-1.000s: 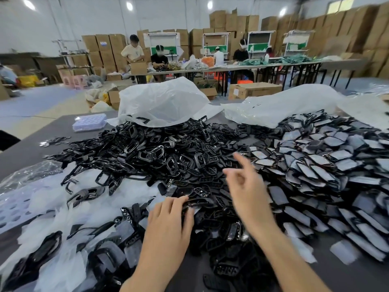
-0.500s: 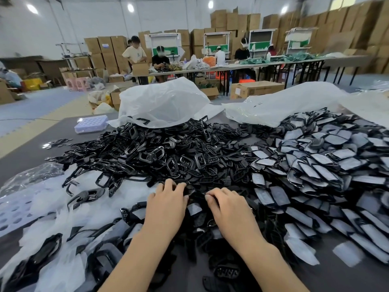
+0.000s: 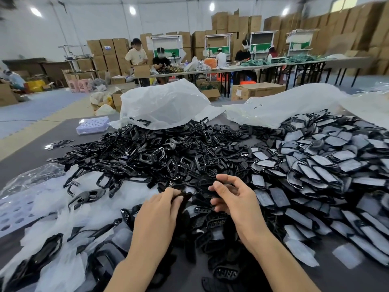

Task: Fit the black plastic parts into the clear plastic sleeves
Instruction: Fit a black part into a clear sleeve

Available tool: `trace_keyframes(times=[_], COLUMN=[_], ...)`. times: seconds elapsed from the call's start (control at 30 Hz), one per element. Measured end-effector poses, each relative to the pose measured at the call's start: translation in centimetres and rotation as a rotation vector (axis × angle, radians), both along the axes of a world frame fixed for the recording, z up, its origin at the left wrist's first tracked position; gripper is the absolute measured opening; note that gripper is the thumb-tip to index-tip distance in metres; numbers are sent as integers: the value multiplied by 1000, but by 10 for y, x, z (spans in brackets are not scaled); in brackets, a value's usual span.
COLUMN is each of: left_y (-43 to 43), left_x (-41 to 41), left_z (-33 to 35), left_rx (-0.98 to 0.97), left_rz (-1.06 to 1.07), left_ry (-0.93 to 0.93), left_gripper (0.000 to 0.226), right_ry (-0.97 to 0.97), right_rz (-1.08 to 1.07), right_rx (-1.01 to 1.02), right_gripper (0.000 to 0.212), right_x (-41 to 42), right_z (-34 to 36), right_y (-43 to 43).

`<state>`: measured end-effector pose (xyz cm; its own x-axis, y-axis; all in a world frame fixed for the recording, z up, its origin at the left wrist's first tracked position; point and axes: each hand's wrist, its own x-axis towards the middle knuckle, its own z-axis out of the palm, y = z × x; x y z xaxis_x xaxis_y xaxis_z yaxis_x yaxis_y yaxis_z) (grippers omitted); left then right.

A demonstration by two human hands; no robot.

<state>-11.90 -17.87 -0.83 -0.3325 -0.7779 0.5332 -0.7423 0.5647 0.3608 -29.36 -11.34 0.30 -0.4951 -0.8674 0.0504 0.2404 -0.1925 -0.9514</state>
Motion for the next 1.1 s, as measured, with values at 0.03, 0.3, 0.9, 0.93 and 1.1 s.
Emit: trace_keyframes(times=[0.03, 0.3, 0.9, 0.93, 1.1], left_y=[3, 9, 26, 25, 23], left_x=[2, 7, 1, 1, -1], left_z=[-1, -3, 11, 11, 6], left_rx=[-35, 46, 645, 651, 633], left_rz=[-4, -154, -275, -284, -313], left_ry=[17, 242, 938, 945, 905], left_gripper=[9, 28, 18, 14, 6], right_ry=[-48, -47, 19, 27, 97], right_rz=[11, 106, 423, 430, 392], right_rx=[-2, 9, 46, 47, 73], right_gripper=[20, 10, 30, 35, 50], right_x=[0, 4, 16, 16, 16], right_z=[0, 0, 4, 5, 0], right_y=[-1, -2, 4, 4, 4])
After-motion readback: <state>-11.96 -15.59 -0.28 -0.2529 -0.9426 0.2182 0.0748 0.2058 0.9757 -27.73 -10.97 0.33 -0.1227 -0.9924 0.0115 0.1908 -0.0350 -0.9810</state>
